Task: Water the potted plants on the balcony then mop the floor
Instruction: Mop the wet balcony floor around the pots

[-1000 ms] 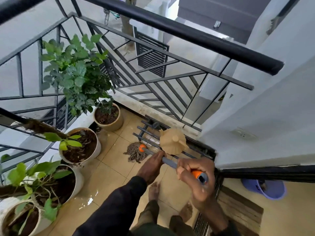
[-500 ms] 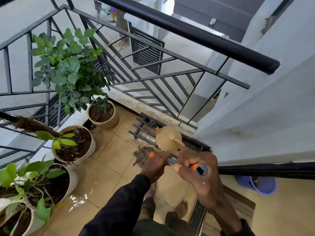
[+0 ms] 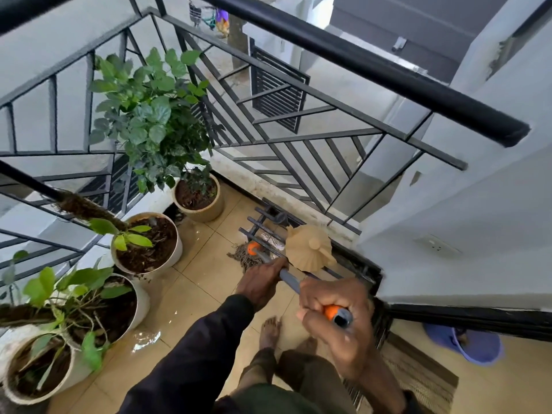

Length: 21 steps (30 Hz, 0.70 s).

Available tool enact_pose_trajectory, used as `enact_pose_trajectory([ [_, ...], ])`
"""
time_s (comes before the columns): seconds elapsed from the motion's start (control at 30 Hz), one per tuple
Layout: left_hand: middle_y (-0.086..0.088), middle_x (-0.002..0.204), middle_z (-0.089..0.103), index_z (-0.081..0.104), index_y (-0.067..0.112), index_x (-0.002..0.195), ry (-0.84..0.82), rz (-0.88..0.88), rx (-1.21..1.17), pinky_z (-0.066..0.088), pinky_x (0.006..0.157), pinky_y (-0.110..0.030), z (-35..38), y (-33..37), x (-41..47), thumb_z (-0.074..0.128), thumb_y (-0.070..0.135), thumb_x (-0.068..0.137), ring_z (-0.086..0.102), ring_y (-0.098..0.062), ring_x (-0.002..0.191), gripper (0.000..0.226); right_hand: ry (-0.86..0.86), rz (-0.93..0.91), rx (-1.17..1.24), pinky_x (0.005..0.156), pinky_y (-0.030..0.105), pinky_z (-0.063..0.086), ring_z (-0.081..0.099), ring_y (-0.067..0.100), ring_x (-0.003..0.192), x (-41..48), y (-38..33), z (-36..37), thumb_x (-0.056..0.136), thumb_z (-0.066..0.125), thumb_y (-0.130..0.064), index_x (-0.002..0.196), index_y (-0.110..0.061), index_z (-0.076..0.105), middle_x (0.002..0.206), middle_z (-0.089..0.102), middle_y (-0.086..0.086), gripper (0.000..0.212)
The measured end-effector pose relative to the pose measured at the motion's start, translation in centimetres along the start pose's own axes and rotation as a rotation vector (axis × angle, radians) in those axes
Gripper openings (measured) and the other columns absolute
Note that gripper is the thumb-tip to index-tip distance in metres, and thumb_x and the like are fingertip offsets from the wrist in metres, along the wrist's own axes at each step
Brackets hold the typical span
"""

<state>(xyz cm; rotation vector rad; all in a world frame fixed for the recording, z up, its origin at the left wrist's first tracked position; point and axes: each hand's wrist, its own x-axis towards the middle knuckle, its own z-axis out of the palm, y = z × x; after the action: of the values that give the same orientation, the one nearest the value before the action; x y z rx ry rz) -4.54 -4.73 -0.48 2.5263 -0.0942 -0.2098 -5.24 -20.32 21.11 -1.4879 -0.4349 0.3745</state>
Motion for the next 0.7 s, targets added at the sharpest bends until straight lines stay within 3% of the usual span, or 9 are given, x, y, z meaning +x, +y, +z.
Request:
enact_pose_trajectory([
  [0.07, -0.003, 0.102, 0.067, 0.055, 0.018, 0.113, -0.017, 0.002, 0.004, 0.046, 0.066, -0.037, -0.1, 0.5, 0.0, 0.052, 0.004, 0.098, 0.060, -0.028, 0.079, 0.021, 0.006, -0.028, 0.023, 0.046, 0.036, 0.029, 0.028, 0.021, 0.043, 0.5, -0.4, -0.7, 0.075, 0.061, -0.007, 0.055, -0.027, 0.038, 0.051, 0.033, -0.005, 0.037],
  [0.13, -0.003, 0.102, 0.067, 0.055, 0.018, 0.113, -0.034, -0.013, -0.001, 0.052, 0.069, -0.041, -0.4, 1.0, 0.1, 0.052, 0.004, 0.097, 0.063, -0.029, 0.083, 0.021, 0.000, -0.053, 0.051, 0.045, 0.040, 0.030, 0.029, 0.024, 0.041, 1.0, -0.6, -1.6, 0.074, 0.062, -0.006, 0.053, -0.016, 0.038, 0.048, 0.033, 0.003, 0.034],
  [0.27, -0.003, 0.099, 0.068, 0.055, 0.019, 0.112, -0.014, -0.058, 0.032, 0.051, 0.067, -0.040, -0.6, 1.5, -0.1, 0.051, -0.003, 0.090, 0.063, -0.030, 0.082, 0.032, -0.002, -0.029, 0.121, 0.043, 0.046, 0.028, 0.028, 0.027, 0.043, 2.1, -0.5, -2.4, 0.072, 0.064, -0.004, 0.051, 0.000, 0.036, 0.047, 0.030, 0.012, 0.035],
  [0.43, -0.002, 0.089, 0.070, 0.055, 0.024, 0.106, 0.096, -0.076, 0.070, 0.053, 0.064, -0.038, -1.3, 0.4, -0.2, 0.057, -0.006, 0.085, 0.062, -0.029, 0.072, 0.037, -0.043, -0.032, 0.099, 0.047, 0.050, 0.030, 0.031, 0.033, 0.049, 2.9, -0.5, -2.2, 0.073, 0.064, -0.008, 0.052, 0.002, 0.034, 0.051, 0.030, 0.014, 0.038],
  [0.6, -0.003, 0.090, 0.069, 0.058, 0.019, 0.103, 0.194, -0.070, 0.054, 0.056, 0.066, -0.037, -2.9, -2.1, 0.2, 0.062, -0.004, 0.088, 0.063, -0.026, 0.072, 0.028, -0.097, -0.074, 0.053, 0.052, 0.036, 0.034, 0.036, 0.024, 0.054, 3.5, -0.3, -0.2, 0.076, 0.063, -0.008, 0.055, -0.012, 0.037, 0.057, 0.038, -0.007, 0.034],
  [0.7, -0.005, 0.095, 0.069, 0.057, 0.018, 0.105, 0.241, -0.063, 0.033, 0.056, 0.070, -0.038, -3.5, -3.6, 0.8, 0.055, 0.001, 0.094, 0.065, -0.026, 0.078, 0.021, -0.088, -0.087, 0.015, 0.051, 0.046, 0.034, 0.036, 0.030, 0.054, 4.0, 0.2, 0.6, 0.078, 0.062, -0.008, 0.054, -0.006, 0.037, 0.056, 0.038, 0.000, 0.035],
])
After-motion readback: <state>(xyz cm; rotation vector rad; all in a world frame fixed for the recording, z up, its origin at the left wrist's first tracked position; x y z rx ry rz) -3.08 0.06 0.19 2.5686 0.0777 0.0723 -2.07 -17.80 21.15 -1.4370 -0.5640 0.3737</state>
